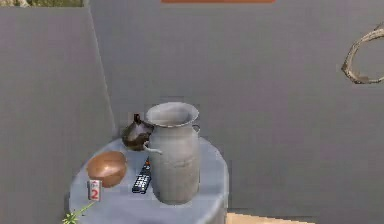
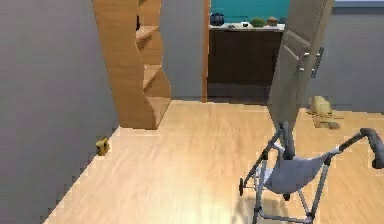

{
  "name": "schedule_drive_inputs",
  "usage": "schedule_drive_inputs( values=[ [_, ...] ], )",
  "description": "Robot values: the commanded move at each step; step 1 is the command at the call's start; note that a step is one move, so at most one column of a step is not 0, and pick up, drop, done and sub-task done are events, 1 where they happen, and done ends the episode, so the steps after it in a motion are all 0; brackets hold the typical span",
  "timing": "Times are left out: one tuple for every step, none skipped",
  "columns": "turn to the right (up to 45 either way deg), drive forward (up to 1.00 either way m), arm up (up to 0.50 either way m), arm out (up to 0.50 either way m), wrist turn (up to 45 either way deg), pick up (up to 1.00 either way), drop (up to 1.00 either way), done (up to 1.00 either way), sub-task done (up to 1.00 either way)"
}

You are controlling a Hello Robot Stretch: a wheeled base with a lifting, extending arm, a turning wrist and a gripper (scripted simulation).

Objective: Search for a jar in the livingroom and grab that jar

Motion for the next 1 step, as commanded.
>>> schedule_drive_inputs(
  values=[
    [-45.0,0.00,0.00,0.00,0.0,0.00,0.00,0.00,0.00]
  ],
)
